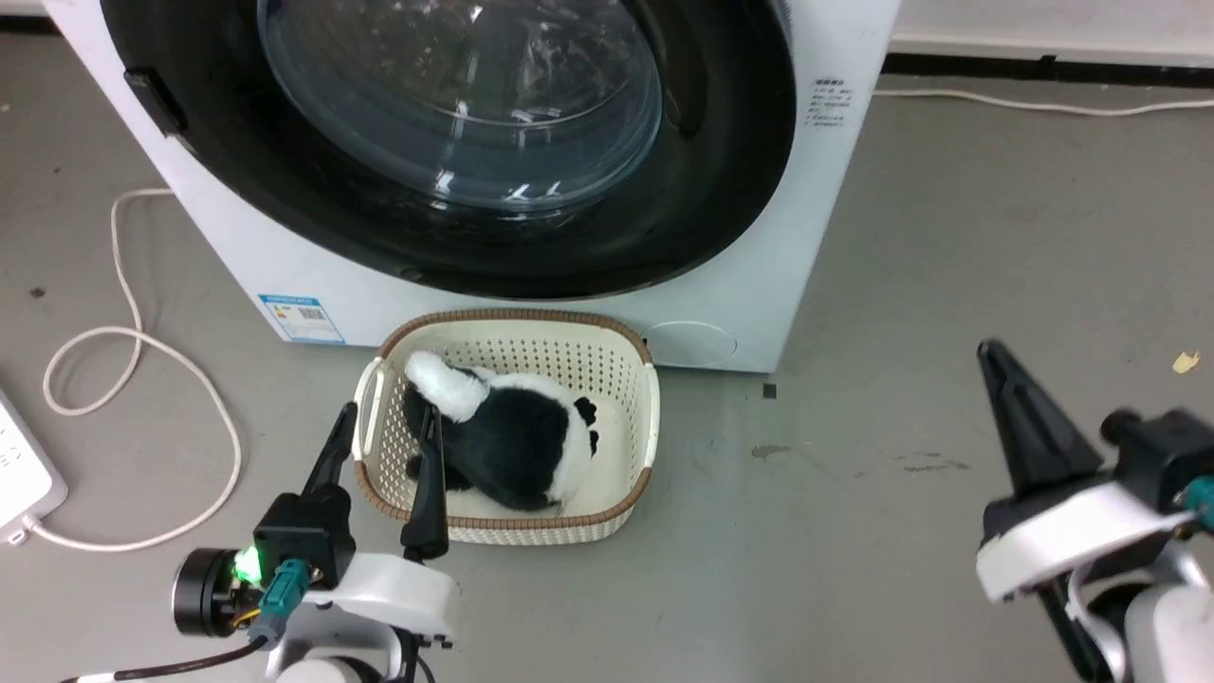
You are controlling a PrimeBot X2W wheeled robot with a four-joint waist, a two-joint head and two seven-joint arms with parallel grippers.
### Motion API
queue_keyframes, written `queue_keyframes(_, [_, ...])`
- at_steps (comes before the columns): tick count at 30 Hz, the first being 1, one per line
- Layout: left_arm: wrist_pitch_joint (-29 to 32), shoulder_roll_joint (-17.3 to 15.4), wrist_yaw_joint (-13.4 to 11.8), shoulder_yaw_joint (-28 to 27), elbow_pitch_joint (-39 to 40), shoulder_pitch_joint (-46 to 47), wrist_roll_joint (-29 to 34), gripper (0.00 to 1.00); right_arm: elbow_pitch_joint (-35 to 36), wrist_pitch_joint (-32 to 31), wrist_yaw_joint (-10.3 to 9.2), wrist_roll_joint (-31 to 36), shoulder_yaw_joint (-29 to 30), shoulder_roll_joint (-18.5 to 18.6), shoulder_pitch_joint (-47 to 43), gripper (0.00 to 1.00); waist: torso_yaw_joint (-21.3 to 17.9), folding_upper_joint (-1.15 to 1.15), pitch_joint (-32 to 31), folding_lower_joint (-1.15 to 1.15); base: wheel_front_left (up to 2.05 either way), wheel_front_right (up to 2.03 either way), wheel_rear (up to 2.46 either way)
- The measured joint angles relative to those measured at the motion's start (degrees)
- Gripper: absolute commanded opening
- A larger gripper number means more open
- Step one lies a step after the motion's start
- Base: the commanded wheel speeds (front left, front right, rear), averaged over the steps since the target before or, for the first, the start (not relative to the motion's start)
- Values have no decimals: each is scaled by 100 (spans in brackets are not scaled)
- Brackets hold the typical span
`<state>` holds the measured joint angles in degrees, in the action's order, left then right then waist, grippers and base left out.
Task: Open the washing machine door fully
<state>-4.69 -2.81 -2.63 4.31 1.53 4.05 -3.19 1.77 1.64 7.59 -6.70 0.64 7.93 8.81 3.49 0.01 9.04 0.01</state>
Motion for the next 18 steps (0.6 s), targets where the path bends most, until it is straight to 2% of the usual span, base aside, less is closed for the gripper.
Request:
queue_keyframes(10, [-131, 0, -76, 85, 54, 202, -60, 100, -132, -265, -1, -667, 147, 102, 747, 0, 169, 0, 267, 0, 0, 0, 0])
queue_keyframes(18, [-247, 0, -152, 253, 119, 313, -193, 100, -415, -746, -1, -1435, 399, 131, 1563, 0, 409, 0, 540, 0, 0, 0, 0])
